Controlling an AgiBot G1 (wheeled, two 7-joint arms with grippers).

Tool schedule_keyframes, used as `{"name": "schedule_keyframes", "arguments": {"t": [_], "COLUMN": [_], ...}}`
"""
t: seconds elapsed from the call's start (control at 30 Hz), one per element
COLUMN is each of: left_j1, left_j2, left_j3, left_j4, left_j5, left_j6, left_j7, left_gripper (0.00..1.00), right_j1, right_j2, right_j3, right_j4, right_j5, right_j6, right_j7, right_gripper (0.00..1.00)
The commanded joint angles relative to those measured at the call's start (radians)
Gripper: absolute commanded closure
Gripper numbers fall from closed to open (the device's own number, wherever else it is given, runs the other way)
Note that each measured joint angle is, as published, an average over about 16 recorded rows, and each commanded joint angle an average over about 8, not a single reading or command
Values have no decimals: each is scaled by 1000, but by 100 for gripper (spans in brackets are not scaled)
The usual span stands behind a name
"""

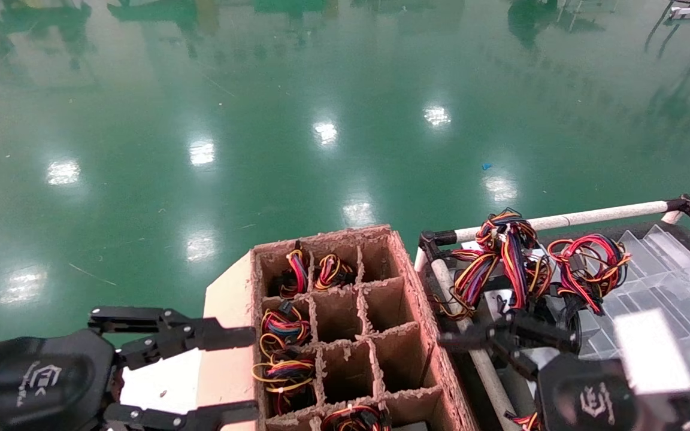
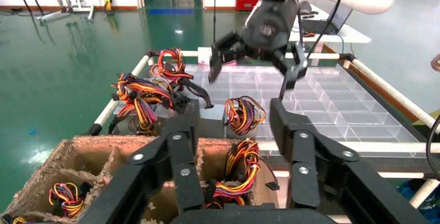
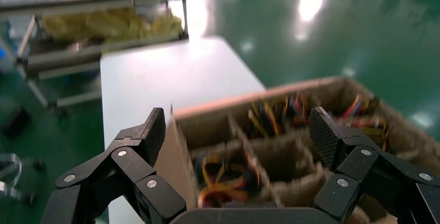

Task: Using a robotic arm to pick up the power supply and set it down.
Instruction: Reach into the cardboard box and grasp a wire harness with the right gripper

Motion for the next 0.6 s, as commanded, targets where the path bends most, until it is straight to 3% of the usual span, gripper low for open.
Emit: {"name": "schedule_keyframes", "arguments": {"t": [0.03, 0.23, 0.3, 0.5, 0.6], "left_j1": [0, 0, 0, 0, 0], "left_j2": [0, 0, 0, 0, 0], "left_j3": [0, 0, 0, 0, 0], "left_j4": [0, 0, 0, 0, 0], "left_j5": [0, 0, 0, 0, 0], "left_j6": [0, 0, 0, 0, 0], "left_j7": [0, 0, 0, 0, 0], "left_gripper": [100, 100, 100, 97, 90], "right_j1": [17, 75, 94, 145, 163], "right_j2": [0, -11, -17, -28, -31], "right_j3": [-18, -103, -129, -192, -215], "right_j4": [-21, -33, -31, -11, 2], "right_j5": [-32, -147, -178, -242, -270], "right_j6": [-15, -16, -15, -10, -5], "right_j7": [-23, -92, -108, -125, -122], "right_gripper": [0, 0, 15, 89, 100]}}
